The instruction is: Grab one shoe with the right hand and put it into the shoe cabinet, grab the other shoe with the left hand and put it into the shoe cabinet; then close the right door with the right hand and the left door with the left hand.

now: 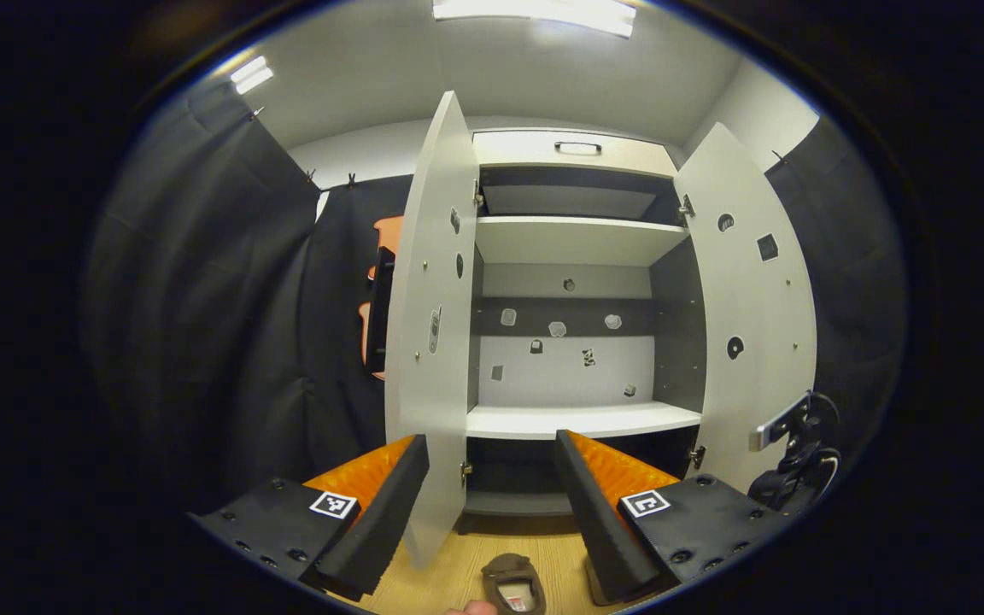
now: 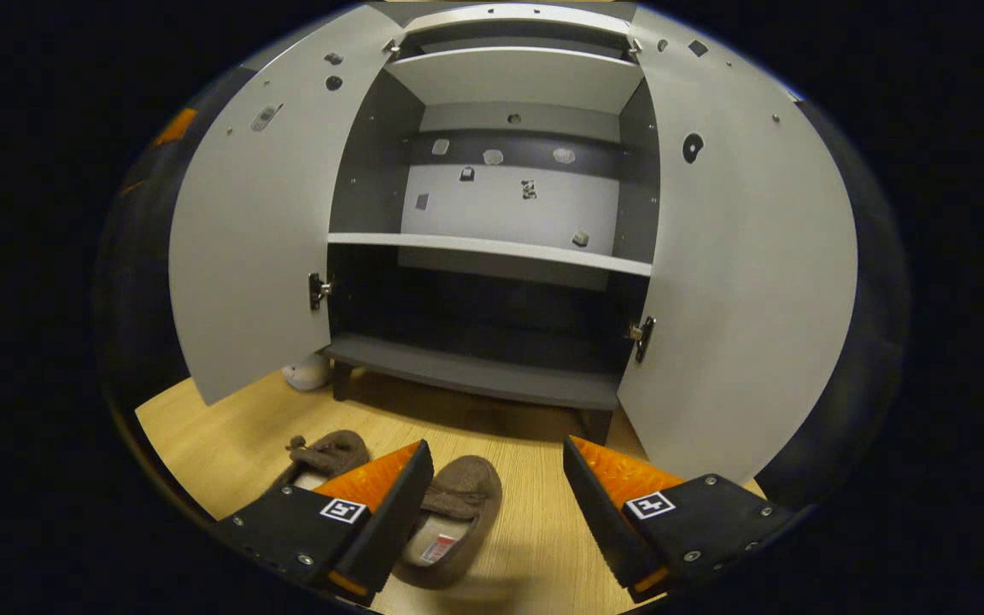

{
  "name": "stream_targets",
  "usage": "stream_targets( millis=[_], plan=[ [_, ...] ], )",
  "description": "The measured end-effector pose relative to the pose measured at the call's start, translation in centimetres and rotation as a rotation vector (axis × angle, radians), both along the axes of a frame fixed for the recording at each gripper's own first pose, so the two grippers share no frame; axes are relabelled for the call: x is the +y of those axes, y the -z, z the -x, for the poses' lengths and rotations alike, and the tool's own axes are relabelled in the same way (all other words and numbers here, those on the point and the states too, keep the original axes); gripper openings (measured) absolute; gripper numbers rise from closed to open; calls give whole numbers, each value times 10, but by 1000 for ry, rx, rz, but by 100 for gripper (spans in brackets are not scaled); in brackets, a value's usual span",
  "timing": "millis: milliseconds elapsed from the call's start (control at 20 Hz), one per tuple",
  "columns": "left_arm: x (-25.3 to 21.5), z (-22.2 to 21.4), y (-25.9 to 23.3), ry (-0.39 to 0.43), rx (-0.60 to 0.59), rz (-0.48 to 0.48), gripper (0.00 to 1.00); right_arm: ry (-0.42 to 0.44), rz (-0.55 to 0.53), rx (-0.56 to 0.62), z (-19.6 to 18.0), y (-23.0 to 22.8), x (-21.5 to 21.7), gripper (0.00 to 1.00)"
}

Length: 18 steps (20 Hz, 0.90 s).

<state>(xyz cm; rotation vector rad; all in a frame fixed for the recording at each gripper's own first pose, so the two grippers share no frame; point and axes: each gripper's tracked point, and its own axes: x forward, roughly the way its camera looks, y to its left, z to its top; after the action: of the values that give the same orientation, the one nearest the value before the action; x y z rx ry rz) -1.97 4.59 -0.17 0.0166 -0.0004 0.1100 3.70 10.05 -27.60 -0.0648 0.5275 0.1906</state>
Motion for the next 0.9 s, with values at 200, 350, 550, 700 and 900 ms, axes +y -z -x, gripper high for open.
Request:
stream_targets(
  millis=[200, 350, 550, 700, 900],
  plan=[
    [1, -1, 4, -1, 3, 13, 96, -4, 21, 123, 20, 53, -1, 94],
    [4, 1, 5, -5, 5, 16, 96, -17, 34, 208, 29, 85, 2, 94],
    [10, 3, 6, -20, 6, 22, 96, -8, 93, 254, 27, 115, -3, 93],
    [15, 4, 6, -33, 9, 19, 96, 9, 67, 275, 11, 131, 0, 92],
    [18, 6, 11, -42, 22, 10, 96, -6, 105, 321, -7, 162, -3, 81]
  ],
)
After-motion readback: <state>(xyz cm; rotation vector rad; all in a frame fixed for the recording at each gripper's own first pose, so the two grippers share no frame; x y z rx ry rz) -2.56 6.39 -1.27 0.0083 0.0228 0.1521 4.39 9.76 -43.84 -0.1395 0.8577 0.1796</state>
